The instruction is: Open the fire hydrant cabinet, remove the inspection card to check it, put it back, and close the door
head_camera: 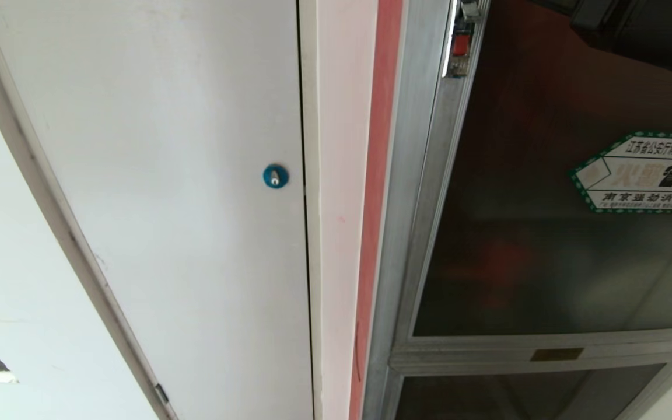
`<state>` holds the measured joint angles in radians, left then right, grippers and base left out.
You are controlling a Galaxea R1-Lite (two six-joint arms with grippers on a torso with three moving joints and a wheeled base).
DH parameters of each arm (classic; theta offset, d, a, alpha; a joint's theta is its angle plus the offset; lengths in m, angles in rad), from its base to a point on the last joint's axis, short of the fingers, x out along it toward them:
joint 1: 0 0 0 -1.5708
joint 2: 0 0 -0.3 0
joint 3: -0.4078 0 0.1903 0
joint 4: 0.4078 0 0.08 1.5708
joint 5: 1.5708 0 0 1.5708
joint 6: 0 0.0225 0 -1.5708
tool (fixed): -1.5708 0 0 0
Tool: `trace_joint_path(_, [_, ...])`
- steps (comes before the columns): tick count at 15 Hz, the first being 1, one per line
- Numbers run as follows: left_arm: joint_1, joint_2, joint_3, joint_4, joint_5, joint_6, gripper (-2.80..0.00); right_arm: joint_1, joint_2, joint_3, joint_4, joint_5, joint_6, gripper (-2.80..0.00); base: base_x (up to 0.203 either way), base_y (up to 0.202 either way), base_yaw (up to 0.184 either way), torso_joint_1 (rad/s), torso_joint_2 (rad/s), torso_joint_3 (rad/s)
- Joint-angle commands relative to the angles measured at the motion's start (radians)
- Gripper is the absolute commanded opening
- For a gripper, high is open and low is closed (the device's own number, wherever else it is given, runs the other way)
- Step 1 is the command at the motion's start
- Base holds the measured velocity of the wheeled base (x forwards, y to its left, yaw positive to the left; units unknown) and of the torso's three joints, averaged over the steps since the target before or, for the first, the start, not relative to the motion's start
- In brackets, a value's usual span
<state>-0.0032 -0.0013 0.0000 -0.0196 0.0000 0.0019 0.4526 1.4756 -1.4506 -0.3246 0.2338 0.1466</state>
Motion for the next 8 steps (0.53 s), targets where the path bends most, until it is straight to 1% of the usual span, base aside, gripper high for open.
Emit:
trace_joint_path(1, [0.000,0.001,0.012,0.000,0.000,0.000,-2.80,-0.025,0.037,-0.018,-0.002,0.002,0.001,-2.80,0.000,0.000,0.000,0.000,0.00,0.000])
trace_joint_path(8, [0.000,0.001,0.012,0.000,0.000,0.000,-2.80,-0.019,0.051,-0.053,0.021,0.009,-0.001,-2.80,0.000,0.000,0.000,0.000,0.00,0.000])
